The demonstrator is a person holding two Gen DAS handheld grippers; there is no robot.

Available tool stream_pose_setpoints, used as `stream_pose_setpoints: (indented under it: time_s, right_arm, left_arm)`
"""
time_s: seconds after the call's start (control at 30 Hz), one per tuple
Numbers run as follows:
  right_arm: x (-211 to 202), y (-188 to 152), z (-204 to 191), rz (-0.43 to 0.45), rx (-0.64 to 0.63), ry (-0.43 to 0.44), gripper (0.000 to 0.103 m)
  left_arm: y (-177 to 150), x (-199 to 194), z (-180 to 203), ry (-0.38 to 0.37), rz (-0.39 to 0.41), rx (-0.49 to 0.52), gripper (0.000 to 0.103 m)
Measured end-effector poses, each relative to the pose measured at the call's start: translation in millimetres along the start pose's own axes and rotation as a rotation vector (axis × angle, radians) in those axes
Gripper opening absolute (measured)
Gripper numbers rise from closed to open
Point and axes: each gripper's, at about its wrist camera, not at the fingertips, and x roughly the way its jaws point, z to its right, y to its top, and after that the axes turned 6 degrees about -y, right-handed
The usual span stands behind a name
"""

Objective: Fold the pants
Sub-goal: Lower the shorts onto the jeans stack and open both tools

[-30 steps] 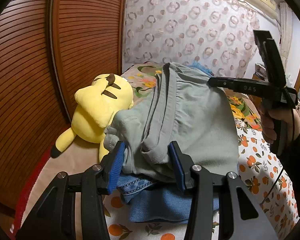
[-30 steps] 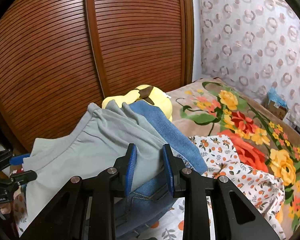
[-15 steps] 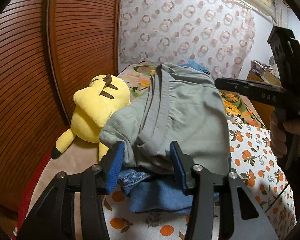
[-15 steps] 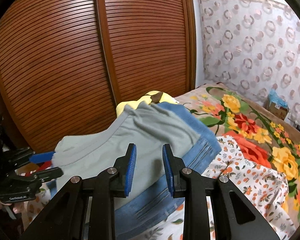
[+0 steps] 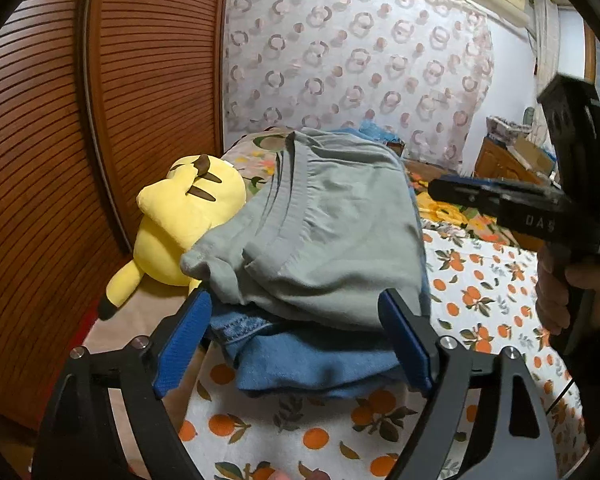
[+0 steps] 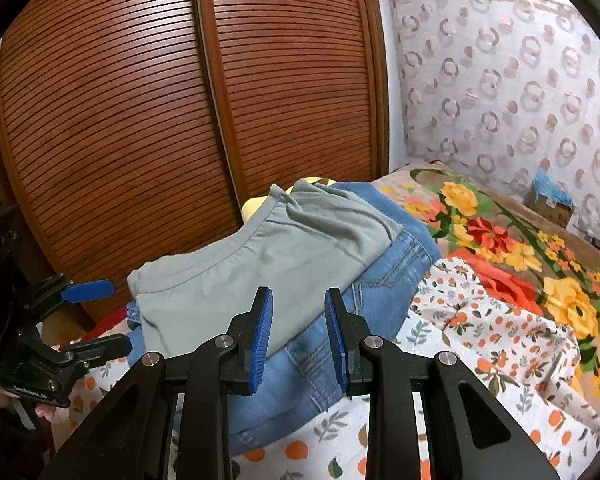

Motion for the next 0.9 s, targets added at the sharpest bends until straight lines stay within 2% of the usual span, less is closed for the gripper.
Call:
stream_pose_setpoints:
  time_s: [0.3, 0.37, 0.47, 0.7, 0.9]
  right_arm:
    - [-19.5, -13.8, -10.6, -0.006, 0.014, -0.027, 0.029]
    - [-22.5, -14.9, -14.2, -0.009, 0.017, -0.037, 0.039]
    - [-29.2, -18.4, -18.6, -0.006, 0.021, -0.046, 0.047]
    - [-42.3, -25.0, -24.8, 0.000, 0.045, -0.086, 0.083]
    - [-55.1, -32.8, -32.5, -0.001, 0.050, -0.114, 0.089]
  left_arm:
    - [-8.9, -9.2, 7.0, -0.001, -0.014, 0.025, 0.086]
    - [-11.1, -10.9, 8.4, 0.010, -0.017, 0.032, 0.086]
    - [-14.4, -15.5, 9.4, 0.021, -0.013, 0.035, 0.086]
    - [-18.4, -25.8, 10.0, 0.019, -0.002, 0.033, 0.086]
    - [-22.3, -34.4, 12.5, 0.022, 0.009, 0.040, 0.086]
